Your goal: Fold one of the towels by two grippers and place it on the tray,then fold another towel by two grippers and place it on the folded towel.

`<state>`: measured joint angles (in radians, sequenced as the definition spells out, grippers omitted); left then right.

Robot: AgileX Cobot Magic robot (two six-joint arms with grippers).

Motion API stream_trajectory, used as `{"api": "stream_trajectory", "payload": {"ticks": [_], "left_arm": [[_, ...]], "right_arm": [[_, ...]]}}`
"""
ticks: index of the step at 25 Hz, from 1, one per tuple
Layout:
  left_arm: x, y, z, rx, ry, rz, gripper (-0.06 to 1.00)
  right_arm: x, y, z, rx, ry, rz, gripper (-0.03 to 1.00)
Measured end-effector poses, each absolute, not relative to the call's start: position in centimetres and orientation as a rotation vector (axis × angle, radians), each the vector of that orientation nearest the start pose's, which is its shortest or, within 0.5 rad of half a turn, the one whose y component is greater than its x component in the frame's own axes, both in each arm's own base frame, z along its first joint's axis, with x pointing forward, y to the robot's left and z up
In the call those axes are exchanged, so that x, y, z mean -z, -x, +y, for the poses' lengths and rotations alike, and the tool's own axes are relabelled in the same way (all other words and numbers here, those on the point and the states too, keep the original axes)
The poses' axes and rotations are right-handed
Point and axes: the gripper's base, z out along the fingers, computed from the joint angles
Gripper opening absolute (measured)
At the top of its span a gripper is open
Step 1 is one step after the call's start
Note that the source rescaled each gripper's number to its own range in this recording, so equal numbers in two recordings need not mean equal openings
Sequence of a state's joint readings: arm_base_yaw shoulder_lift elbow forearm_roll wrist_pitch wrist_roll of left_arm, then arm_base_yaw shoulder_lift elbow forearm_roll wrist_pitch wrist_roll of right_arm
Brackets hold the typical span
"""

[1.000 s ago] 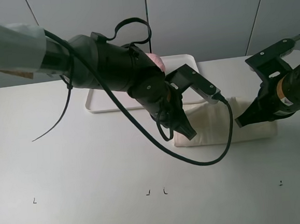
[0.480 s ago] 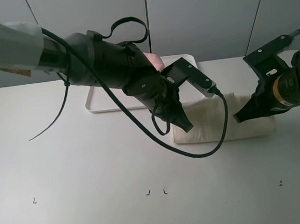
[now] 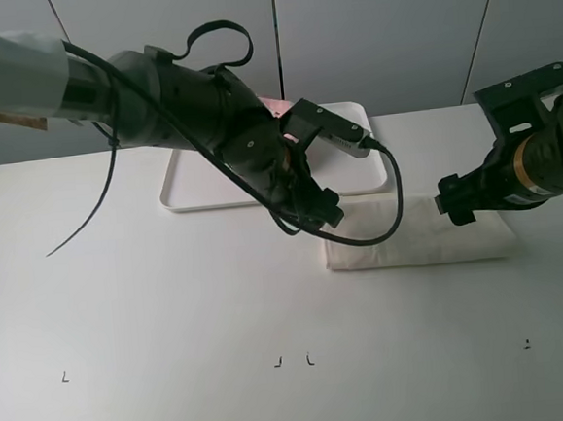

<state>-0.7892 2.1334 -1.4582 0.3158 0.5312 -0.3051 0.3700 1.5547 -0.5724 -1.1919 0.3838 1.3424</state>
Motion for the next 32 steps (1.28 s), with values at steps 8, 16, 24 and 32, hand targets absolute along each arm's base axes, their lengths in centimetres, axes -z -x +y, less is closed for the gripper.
{"api": "stream_trajectory", "payload": {"ticks": [8, 16, 24, 32], "left_arm": [[-15.6, -35.6, -30.3, 0.07, -0.842, 2.761, 0.99], [-17.0, -36.3, -31.8, 0.103, -0.852, 2.752, 0.99], [-13.4, -36.8, -33.5, 0.127, -0.761, 2.93, 0.99], [-12.4, -36.5, -34.6, 0.102, -0.73, 2.949, 0.98]], "right_arm": [[-15.6, -27.2, 4.1, 0.173, 0.037, 2.815, 1.0], [-16.9, -29.4, 2.1, -0.028, -0.043, 2.995, 1.0], [-16.9, -29.7, 1.7, -0.037, 0.027, 3.0, 1.0], [-16.6, -29.9, 1.7, -0.027, 0.077, 3.011, 1.0]]}}
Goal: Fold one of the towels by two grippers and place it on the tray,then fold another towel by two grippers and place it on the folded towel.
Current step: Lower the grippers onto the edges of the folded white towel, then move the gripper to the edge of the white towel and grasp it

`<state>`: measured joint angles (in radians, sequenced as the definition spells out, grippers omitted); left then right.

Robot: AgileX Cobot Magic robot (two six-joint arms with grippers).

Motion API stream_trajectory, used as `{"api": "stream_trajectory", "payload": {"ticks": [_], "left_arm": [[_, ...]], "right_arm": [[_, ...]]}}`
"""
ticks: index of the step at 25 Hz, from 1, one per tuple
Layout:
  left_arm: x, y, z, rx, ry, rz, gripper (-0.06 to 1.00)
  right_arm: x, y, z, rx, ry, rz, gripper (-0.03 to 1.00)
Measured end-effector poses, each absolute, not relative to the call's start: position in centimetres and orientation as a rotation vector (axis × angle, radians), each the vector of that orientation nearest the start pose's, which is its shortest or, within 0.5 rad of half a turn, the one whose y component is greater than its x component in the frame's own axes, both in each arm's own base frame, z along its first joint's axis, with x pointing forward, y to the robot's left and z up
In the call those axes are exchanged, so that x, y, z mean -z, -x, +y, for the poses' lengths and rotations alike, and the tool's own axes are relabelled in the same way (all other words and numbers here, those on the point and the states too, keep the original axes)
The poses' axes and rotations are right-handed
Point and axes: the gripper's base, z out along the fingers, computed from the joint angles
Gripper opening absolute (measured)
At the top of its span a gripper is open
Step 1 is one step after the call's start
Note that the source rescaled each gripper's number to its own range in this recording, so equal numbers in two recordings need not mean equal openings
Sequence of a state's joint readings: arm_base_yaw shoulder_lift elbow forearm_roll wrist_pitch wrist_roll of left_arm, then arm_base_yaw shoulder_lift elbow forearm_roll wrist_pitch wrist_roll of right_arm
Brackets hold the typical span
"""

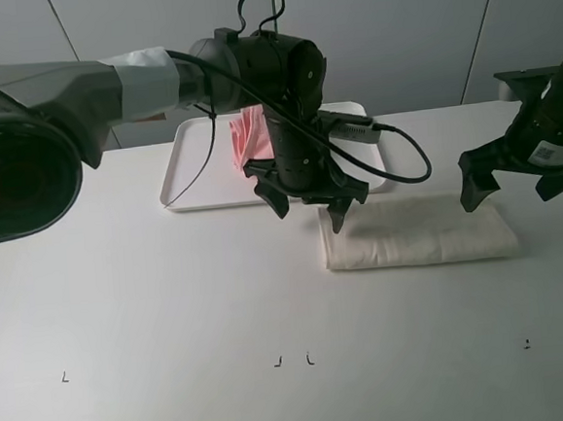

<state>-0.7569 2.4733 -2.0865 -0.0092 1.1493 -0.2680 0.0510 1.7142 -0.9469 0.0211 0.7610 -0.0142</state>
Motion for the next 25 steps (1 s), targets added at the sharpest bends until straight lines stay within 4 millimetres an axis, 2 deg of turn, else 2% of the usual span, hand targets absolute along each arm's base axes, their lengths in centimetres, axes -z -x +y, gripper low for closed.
{"api": "stream_trajectory", "payload": {"ticks": [6, 10, 15, 21, 25], "left_arm": [[-11.0, -36.5, -34.4, 0.049, -0.722, 2.988, 0.98], [-10.2, -36.5, -34.4, 0.046, -0.713, 3.006, 0.98], [-10.0, -36.5, -34.4, 0.038, -0.71, 3.016, 0.98], [-10.0, -36.4, -34.3, 0.022, -0.744, 3.014, 0.98], [-10.0, -36.5, -34.3, 0.002, -0.767, 3.004, 0.98]], "right_arm": [[-15.3, -31.0, 1.7, -0.02, 0.088, 3.108, 1.0], [-15.5, -31.6, 1.7, -0.021, 0.088, 3.112, 1.0], [-15.3, -31.8, 1.7, -0.021, 0.089, 3.121, 1.0], [-13.6, -32.4, 1.7, -0.02, 0.156, 3.164, 1.0], [-12.9, -32.8, 1.2, -0.043, 0.132, 3.179, 1.0]]}}
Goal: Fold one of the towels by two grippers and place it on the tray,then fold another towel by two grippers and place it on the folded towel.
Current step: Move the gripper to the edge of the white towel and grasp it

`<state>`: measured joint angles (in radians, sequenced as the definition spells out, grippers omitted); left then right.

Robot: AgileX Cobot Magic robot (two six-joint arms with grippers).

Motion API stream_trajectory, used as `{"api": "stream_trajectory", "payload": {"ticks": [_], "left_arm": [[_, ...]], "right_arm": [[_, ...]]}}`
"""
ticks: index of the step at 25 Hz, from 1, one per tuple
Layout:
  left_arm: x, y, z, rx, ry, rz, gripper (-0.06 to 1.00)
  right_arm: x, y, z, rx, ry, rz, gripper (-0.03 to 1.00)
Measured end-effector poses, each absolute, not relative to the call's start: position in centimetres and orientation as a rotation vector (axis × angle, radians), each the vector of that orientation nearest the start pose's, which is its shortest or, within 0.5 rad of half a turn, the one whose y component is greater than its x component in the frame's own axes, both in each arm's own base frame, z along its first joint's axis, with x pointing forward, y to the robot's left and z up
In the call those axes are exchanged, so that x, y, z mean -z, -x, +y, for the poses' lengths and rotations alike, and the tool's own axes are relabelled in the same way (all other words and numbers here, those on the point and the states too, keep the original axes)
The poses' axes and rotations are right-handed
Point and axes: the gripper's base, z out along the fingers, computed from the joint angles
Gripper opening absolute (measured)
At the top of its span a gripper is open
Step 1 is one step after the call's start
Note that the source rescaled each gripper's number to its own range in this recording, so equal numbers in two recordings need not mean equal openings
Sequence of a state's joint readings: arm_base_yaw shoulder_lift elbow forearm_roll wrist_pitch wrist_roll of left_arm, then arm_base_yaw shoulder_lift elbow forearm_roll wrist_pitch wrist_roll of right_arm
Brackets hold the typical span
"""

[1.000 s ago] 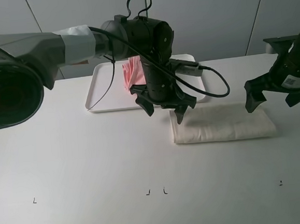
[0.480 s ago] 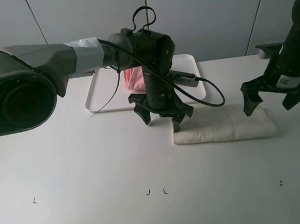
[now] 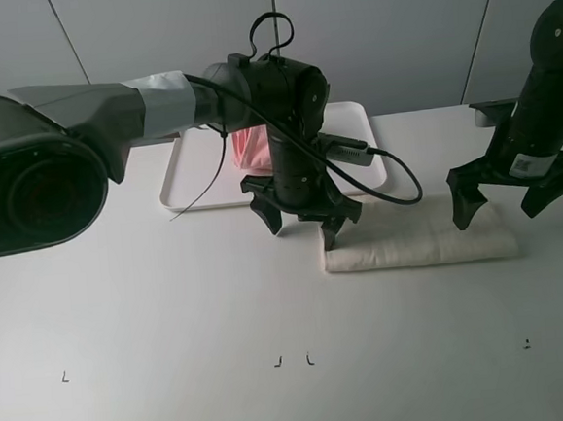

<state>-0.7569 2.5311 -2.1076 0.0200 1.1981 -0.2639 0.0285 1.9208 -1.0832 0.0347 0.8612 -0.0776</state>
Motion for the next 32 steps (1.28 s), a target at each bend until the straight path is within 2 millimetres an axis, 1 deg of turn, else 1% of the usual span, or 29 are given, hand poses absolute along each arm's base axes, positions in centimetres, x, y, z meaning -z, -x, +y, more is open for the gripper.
{"api": "stream_trajectory", "payload": {"ticks": [4, 6, 9, 13, 18, 21, 32], "left_arm": [[-10.0, -36.5, -34.2, -0.007, -0.772, 3.001, 0.98], [-10.0, -36.6, -34.2, -0.011, -0.774, 3.001, 0.98], [-10.0, -36.6, -34.2, -0.012, -0.774, 3.0, 0.98], [-10.0, -36.6, -34.2, -0.013, -0.774, 3.001, 0.98], [-10.0, -36.5, -34.2, -0.015, -0.778, 3.001, 0.98], [-10.0, -36.6, -34.1, -0.018, -0.779, 2.999, 0.98], [-10.0, -36.7, -34.0, -0.051, -0.797, 2.983, 0.98]], "right_arm": [[-12.7, -33.0, -0.1, -0.051, 0.078, 3.164, 1.0], [-12.7, -33.1, -0.6, -0.082, 0.048, 3.154, 1.0], [-12.7, -33.2, -0.5, -0.132, 0.045, 3.134, 1.0], [-12.3, -33.5, -0.5, -0.132, 0.044, 3.123, 1.0], [-10.6, -33.5, -0.6, -0.135, 0.024, 3.168, 1.0], [-10.2, -33.5, -0.6, -0.135, 0.016, 3.18, 1.0], [-9.5, -33.7, -0.6, -0.137, 0.0, 3.199, 1.0]]}}
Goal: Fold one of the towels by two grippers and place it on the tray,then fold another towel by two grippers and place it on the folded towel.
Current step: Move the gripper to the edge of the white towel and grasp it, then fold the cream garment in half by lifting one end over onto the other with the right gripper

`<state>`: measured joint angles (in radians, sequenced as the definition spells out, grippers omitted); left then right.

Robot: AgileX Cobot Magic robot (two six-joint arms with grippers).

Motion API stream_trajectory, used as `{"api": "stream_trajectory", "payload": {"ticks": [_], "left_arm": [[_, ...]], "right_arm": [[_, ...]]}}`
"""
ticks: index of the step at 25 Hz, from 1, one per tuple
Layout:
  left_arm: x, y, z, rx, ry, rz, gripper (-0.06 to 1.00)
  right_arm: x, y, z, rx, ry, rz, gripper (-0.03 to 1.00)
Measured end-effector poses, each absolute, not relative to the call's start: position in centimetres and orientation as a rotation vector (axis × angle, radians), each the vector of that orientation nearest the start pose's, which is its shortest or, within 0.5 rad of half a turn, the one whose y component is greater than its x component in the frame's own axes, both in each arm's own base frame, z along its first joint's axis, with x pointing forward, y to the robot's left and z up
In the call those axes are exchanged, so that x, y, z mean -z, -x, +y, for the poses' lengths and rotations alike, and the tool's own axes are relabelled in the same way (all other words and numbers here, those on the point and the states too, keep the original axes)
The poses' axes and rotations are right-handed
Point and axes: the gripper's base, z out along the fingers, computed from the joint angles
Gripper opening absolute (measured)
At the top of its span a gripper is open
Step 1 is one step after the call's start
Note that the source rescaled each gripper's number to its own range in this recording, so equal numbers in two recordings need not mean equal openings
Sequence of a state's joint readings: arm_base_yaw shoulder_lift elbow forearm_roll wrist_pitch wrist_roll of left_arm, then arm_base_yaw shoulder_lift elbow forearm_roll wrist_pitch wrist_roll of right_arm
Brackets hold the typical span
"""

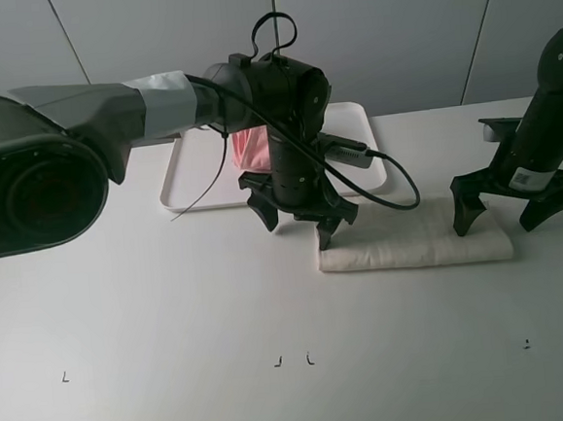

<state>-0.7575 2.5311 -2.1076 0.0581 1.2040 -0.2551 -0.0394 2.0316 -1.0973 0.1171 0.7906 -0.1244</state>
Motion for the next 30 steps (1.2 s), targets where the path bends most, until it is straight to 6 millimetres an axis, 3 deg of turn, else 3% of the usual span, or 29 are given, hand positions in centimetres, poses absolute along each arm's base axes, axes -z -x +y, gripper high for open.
{"api": "stream_trajectory", "payload": {"ticks": [2, 8, 11, 19, 23, 30], "left_arm": [[-10.04, -36.7, -34.0, -0.054, -0.798, 2.982, 0.98], [-10.05, -36.7, -33.98, -0.057, -0.803, 2.981, 0.98], [-10.05, -36.7, -33.98, -0.057, -0.803, 2.981, 0.98], [-10.05, -36.71, -33.97, -0.06, -0.807, 2.979, 0.98], [-10.05, -36.71, -33.97, -0.06, -0.819, 2.976, 0.98], [-10.05, -36.71, -33.97, -0.06, -0.822, 2.975, 0.98]], "right_arm": [[-9.42, -33.74, -0.6, -0.134, 0.004, 3.202, 0.94], [-9.05, -33.81, -0.53, -0.147, -0.01, 3.208, 0.46], [-8.83, -33.83, -0.35, -0.178, -0.037, 3.213, 0.31], [-8.62, -33.84, -0.11, -0.223, -0.013, 3.223, 0.3], [-8.61, -33.86, 0.09, -0.261, 0.001, 3.223, 0.04], [-8.7, -33.82, 0.16, -0.274, 0.033, 3.224, 0.04]]}}
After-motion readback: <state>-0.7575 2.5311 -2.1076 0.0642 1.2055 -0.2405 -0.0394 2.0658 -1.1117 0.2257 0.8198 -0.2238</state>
